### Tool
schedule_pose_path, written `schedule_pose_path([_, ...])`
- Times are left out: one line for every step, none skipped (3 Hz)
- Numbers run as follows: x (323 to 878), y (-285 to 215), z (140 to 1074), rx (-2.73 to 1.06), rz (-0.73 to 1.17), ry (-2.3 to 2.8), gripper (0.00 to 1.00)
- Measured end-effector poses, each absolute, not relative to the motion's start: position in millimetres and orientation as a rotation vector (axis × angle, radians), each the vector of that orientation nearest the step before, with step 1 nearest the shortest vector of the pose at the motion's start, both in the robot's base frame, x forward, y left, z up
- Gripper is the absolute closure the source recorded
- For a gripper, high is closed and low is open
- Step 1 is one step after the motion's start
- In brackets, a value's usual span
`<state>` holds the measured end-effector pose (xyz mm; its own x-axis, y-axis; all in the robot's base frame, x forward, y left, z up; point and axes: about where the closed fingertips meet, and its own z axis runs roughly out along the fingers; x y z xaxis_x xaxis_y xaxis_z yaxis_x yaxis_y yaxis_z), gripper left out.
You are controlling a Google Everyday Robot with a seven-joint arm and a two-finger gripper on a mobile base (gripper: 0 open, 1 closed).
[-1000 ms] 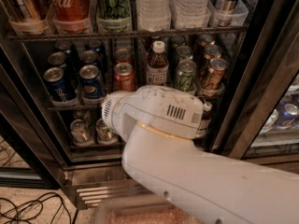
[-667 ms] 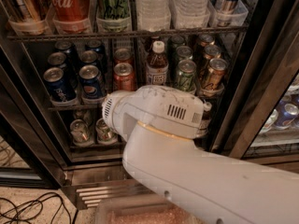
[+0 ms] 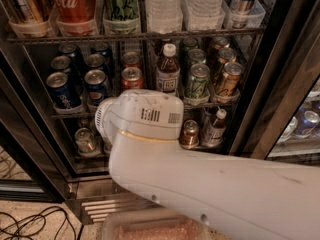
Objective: Pick pepsi can from middle shelf of fridge
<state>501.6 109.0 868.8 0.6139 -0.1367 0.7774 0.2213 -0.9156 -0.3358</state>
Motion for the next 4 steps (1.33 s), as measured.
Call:
schedule_pose_path([510.4,123.3,864.1,-2.517,-1.294,-0.135,1.00])
schedule_pose_path([515.3,133.7,861.3,-2.578,-1.406,-0.148,1.00])
schedule_pose_path([519.4,135.9,862.5,-2.604,-1.545,-0.100,1.00])
schedule_pose_path([521.7,130.5,864.8,-2.590,-1.726,-0.035,1.00])
